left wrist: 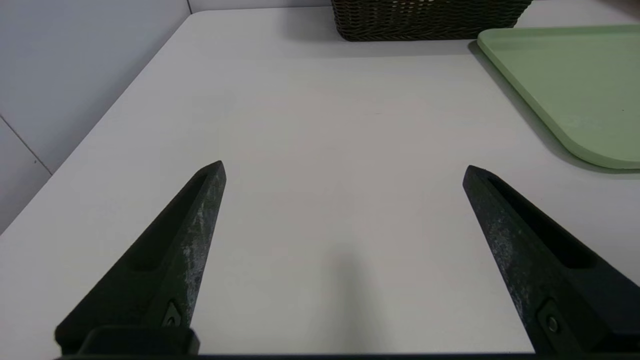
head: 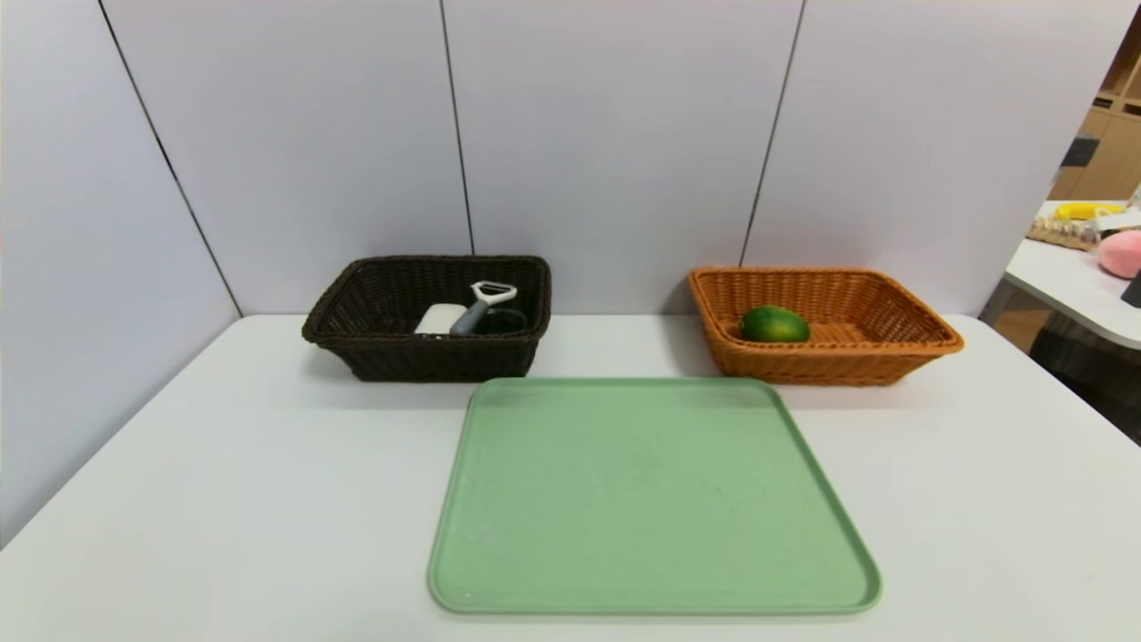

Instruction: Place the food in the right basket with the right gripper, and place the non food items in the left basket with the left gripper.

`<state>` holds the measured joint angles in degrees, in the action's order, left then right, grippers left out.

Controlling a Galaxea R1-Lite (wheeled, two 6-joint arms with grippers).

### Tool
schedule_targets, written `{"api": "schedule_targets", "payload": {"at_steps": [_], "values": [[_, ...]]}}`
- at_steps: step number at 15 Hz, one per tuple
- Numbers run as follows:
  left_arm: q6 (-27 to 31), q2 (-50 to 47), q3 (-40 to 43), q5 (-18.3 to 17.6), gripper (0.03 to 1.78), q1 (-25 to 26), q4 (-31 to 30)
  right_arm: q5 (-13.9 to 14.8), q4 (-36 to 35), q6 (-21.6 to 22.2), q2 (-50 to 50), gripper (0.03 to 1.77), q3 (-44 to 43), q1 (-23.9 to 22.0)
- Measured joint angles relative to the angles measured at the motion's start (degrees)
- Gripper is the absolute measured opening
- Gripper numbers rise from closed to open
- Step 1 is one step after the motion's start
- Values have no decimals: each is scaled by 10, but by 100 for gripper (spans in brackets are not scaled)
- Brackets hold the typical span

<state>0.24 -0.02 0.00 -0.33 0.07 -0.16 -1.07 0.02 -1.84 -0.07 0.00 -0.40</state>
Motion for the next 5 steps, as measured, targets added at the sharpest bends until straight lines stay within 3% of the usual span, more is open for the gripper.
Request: {"api": "schedule_targets", "payload": {"at_steps": [5], "values": [[0,0,0,0,169,0,0,10,-1,16,0,169,0,0]]}}
